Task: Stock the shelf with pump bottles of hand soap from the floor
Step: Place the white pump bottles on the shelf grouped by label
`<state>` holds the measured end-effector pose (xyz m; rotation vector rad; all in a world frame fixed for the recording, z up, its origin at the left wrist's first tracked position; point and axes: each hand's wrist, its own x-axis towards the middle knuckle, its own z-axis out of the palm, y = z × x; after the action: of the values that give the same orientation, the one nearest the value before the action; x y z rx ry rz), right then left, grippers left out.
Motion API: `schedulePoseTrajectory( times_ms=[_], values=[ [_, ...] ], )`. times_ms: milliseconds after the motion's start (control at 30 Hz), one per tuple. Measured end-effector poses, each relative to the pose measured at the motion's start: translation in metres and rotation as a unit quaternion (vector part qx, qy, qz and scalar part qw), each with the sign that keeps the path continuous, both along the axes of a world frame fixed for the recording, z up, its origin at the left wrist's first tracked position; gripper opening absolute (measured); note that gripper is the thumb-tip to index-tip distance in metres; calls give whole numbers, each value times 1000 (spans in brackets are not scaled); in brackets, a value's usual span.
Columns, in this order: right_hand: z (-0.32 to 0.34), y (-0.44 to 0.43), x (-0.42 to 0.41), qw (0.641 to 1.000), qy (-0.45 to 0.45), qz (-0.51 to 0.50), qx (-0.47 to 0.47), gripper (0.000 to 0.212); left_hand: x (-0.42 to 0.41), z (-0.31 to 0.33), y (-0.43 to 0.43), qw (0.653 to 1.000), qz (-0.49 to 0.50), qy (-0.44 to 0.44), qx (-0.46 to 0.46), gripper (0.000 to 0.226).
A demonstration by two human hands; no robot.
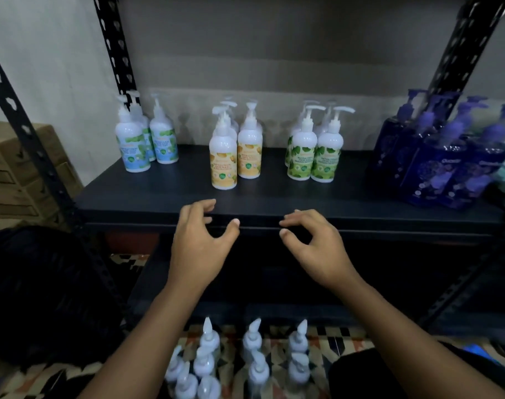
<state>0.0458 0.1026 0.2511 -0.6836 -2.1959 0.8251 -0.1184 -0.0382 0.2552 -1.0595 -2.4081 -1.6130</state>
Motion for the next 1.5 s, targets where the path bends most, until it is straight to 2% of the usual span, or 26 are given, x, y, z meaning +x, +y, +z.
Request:
schedulePoseTrajectory(
  times_ms=[133, 467, 600, 833, 933, 967, 1133, 1167, 1233, 1300, 1333, 1400, 1500],
  values=[
    [-25, -25, 47, 993, -36, 21, -115, 7, 23, -35, -28, 996, -61, -46, -50, 37],
    [-107, -21, 113, 956, -199, 6, -218, 12, 82, -141, -52, 955, -144, -172, -195, 25],
    [-156, -18, 124, 931, -248, -13, -268, 14, 104, -188, -49, 927, -129, -262, -236, 28],
    [-241, -18, 121, 886, -303, -41, -348, 27, 118, -261, -34, 894, -77, -324, -301, 38],
    [-275, -18, 116, 877, -323, -64, -351, 38, 112, -298, -28, 880, -70, -330, -333, 58],
    [-288, -18, 114, 877, -318, -71, -353, 41, 109, -309, -26, 875, -70, -333, -344, 58],
    [-334, -13, 106, 865, -316, -102, -376, 72, 100, -343, -5, 885, -91, -313, -333, 29],
    [-341, -11, 104, 859, -329, -102, -380, 77, 98, -349, -1, 887, -98, -308, -329, 32],
    [-356, -6, 98, 855, -345, -89, -377, 84, 93, -368, 5, 890, -90, -308, -323, 58],
    [-370, -2, 92, 861, -348, -71, -364, 79, 83, -408, 4, 886, -81, -306, -338, 80],
    [-374, 0, 89, 866, -352, -63, -351, 74, 81, -421, 5, 885, -72, -297, -351, 83],
    [-380, 3, 83, 871, -360, -58, -330, 64, 81, -416, 11, 884, -62, -278, -371, 76],
    [-383, 6, 79, 873, -359, -69, -321, 54, 88, -383, 21, 889, -50, -269, -367, 48]
  ],
)
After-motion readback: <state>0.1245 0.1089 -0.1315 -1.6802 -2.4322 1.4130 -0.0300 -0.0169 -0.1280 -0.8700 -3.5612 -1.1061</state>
